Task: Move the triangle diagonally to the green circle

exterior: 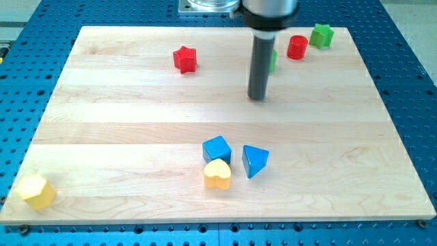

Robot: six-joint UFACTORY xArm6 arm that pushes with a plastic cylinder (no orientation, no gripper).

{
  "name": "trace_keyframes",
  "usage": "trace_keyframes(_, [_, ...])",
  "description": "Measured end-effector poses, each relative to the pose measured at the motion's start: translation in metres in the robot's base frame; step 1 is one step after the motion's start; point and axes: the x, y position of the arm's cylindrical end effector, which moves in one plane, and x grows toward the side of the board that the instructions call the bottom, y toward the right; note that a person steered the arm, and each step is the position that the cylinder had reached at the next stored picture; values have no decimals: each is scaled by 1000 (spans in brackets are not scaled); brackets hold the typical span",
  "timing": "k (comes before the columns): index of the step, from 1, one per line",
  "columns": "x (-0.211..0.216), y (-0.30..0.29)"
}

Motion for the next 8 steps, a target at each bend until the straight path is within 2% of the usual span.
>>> trace_keyframes(1, [69, 66])
trace_keyframes(2, [146, 81])
trace_keyframes(3, [167, 18])
trace_keyframes(4, [133, -49])
trace_keyframes(5, [59, -61])
trace_keyframes(6, [27, -52])
trace_keyframes(7, [57, -31])
trace_keyframes(8, [20, -67])
